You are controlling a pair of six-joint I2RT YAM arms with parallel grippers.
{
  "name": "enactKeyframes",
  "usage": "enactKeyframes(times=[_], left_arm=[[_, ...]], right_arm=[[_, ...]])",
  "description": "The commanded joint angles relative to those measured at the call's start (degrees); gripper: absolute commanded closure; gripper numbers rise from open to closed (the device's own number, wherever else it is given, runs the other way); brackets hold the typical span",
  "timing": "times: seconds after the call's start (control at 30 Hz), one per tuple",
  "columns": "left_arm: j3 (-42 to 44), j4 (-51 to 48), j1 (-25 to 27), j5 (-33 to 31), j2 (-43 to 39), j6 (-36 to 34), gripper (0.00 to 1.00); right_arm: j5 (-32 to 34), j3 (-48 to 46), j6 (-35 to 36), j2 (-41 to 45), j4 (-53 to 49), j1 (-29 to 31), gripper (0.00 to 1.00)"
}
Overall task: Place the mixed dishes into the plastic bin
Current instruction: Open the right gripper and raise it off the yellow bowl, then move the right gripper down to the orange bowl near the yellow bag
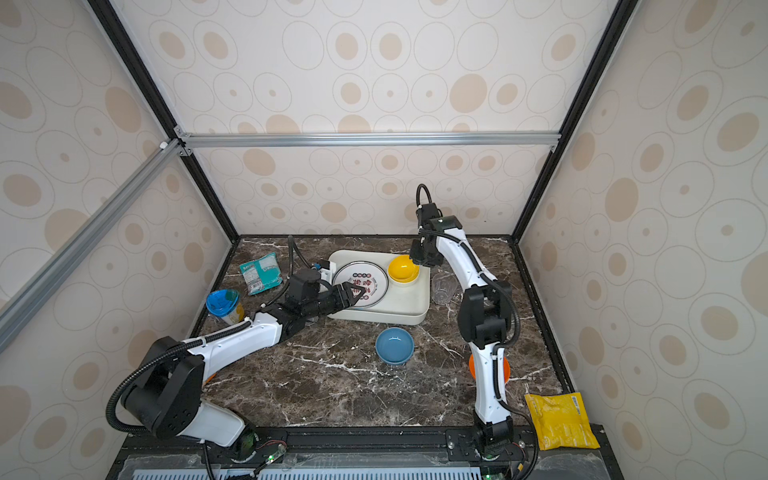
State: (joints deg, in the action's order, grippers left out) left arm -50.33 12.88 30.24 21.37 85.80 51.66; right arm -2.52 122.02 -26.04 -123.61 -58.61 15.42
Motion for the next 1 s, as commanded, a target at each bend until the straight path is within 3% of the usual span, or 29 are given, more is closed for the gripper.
enactKeyframes(times=[0.0,0.4,0.73,0.97], left_arm=[[-0.83,1.67,-0.32,1.24,-1.07,0.44,0.33],[-3.42,1.28,0.45,2.73,0.42,-1.59,0.33],[-4.43,1.61,1.73,3.59,1.43,-2.84,0.33],[-4.96,2.51,2.41,4.55,2.62,-3.20,0.33]], right_arm=[[1.78,-3.42,0.34,5.05,0.50,0.36,0.74],[1.31,-27.43,-1.86,23.68,6.98,-2.28,0.63],[2.00,-50.54,-6.67,44.41,7.26,-10.25,0.56],[1.89,-60.22,-10.20,54.12,0.99,-17.48,0.50]])
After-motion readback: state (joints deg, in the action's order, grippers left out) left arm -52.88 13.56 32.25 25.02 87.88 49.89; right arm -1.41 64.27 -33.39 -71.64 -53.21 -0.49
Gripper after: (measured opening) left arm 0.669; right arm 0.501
